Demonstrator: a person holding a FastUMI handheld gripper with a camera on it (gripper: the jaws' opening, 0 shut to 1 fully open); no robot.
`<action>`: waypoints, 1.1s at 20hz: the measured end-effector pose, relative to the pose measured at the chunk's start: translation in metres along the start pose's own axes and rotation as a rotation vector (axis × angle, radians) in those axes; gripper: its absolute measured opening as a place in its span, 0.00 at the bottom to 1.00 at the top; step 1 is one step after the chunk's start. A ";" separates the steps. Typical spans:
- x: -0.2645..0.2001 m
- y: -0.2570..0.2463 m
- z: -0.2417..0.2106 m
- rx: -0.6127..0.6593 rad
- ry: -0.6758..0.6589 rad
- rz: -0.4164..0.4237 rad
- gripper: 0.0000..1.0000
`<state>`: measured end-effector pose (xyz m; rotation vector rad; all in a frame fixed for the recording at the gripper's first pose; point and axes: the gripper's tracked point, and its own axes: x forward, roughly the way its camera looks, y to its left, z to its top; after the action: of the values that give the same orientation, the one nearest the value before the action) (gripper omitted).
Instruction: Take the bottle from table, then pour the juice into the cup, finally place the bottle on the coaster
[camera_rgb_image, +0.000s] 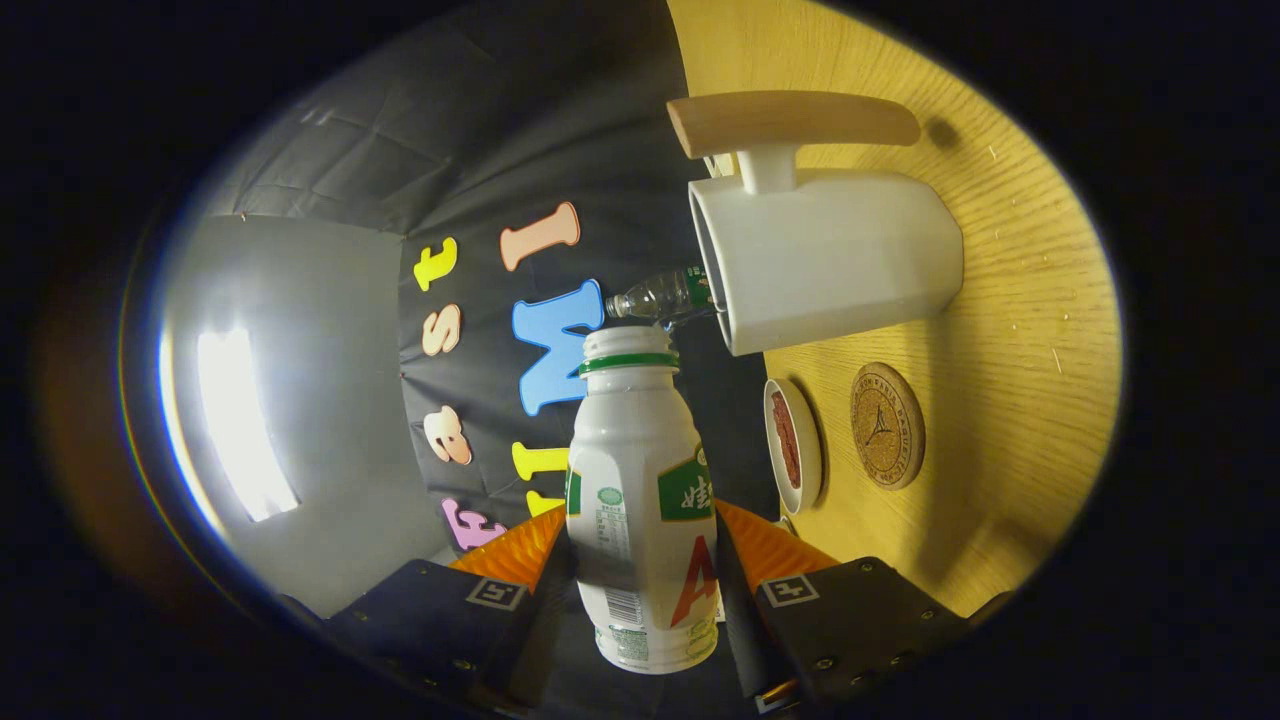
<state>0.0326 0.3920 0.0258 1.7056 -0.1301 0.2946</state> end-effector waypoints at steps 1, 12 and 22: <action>0.000 0.000 0.000 0.005 -0.004 -0.002 0.70; 0.000 0.001 0.000 0.022 -0.015 0.020 0.70; 0.003 0.006 0.001 0.036 -0.024 0.036 0.70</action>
<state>0.0340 0.3906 0.0324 1.7443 -0.1743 0.3048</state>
